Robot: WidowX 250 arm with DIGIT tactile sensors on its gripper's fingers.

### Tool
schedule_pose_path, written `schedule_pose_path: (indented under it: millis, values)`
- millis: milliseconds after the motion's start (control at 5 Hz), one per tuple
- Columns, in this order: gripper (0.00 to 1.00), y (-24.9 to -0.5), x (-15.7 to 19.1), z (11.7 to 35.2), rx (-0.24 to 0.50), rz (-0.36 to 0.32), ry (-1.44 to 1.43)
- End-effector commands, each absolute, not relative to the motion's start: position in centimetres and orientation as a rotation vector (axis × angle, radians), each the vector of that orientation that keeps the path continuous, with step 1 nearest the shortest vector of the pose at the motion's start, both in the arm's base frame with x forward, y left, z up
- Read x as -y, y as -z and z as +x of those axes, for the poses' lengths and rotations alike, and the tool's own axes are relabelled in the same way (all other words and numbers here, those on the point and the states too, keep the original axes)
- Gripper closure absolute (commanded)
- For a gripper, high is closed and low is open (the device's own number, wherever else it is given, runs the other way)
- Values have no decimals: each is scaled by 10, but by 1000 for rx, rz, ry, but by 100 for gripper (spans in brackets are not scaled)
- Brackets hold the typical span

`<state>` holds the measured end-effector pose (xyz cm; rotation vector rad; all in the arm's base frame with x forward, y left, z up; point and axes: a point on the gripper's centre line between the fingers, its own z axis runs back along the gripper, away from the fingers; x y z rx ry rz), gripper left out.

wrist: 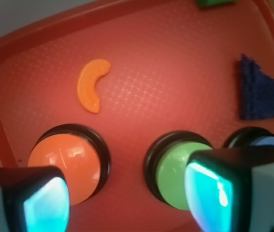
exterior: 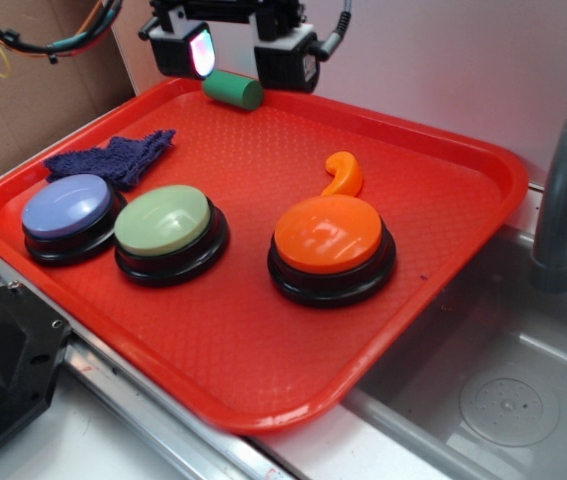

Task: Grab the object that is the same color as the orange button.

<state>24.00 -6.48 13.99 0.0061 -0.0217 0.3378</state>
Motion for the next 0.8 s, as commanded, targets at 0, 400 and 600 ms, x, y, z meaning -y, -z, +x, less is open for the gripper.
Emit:
schedule_pose_path:
  millis: [0,400,600]
  values:
    - [0,-155,64,247,79,-21,-329]
    - [0,-116,79,287,162,67,-441]
    - [0,-103,80,299,165,77,-454]
